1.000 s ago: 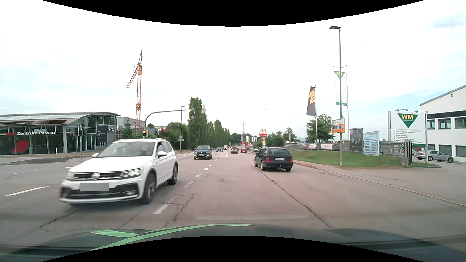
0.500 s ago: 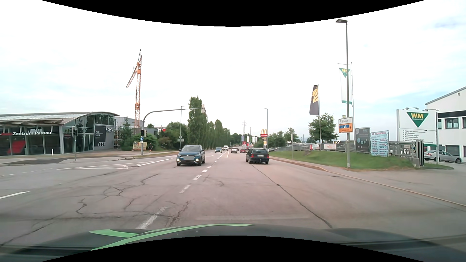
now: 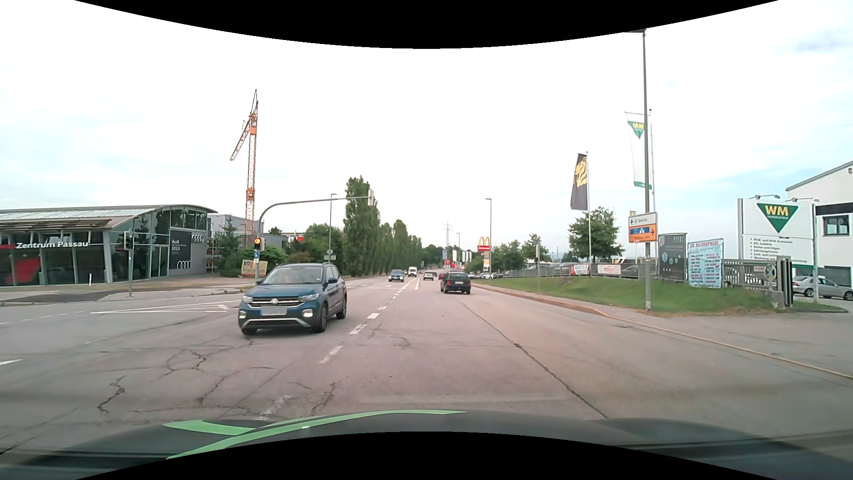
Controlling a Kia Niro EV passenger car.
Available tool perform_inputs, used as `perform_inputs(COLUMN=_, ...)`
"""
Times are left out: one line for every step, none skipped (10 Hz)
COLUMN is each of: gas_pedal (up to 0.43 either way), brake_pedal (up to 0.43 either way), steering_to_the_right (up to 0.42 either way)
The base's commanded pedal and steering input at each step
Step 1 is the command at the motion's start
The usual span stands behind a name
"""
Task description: Follow the waypoints while adhering to traffic rules and regulations
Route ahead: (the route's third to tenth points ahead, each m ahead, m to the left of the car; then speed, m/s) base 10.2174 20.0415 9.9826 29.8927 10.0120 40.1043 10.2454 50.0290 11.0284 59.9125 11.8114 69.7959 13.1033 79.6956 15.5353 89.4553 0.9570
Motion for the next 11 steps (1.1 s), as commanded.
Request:
perform_inputs(gas_pedal=0.000, brake_pedal=0.232, steering_to_the_right=-0.009)
perform_inputs(gas_pedal=0.000, brake_pedal=0.232, steering_to_the_right=-0.009)
perform_inputs(gas_pedal=0.000, brake_pedal=0.232, steering_to_the_right=-0.009)
perform_inputs(gas_pedal=0.000, brake_pedal=0.232, steering_to_the_right=-0.009)
perform_inputs(gas_pedal=0.000, brake_pedal=0.232, steering_to_the_right=-0.009)
perform_inputs(gas_pedal=0.000, brake_pedal=0.232, steering_to_the_right=-0.009)
perform_inputs(gas_pedal=0.000, brake_pedal=0.232, steering_to_the_right=-0.009)
perform_inputs(gas_pedal=0.000, brake_pedal=0.232, steering_to_the_right=-0.009)
perform_inputs(gas_pedal=0.000, brake_pedal=0.232, steering_to_the_right=-0.009)
perform_inputs(gas_pedal=0.000, brake_pedal=0.232, steering_to_the_right=-0.009)
perform_inputs(gas_pedal=0.000, brake_pedal=0.232, steering_to_the_right=-0.009)
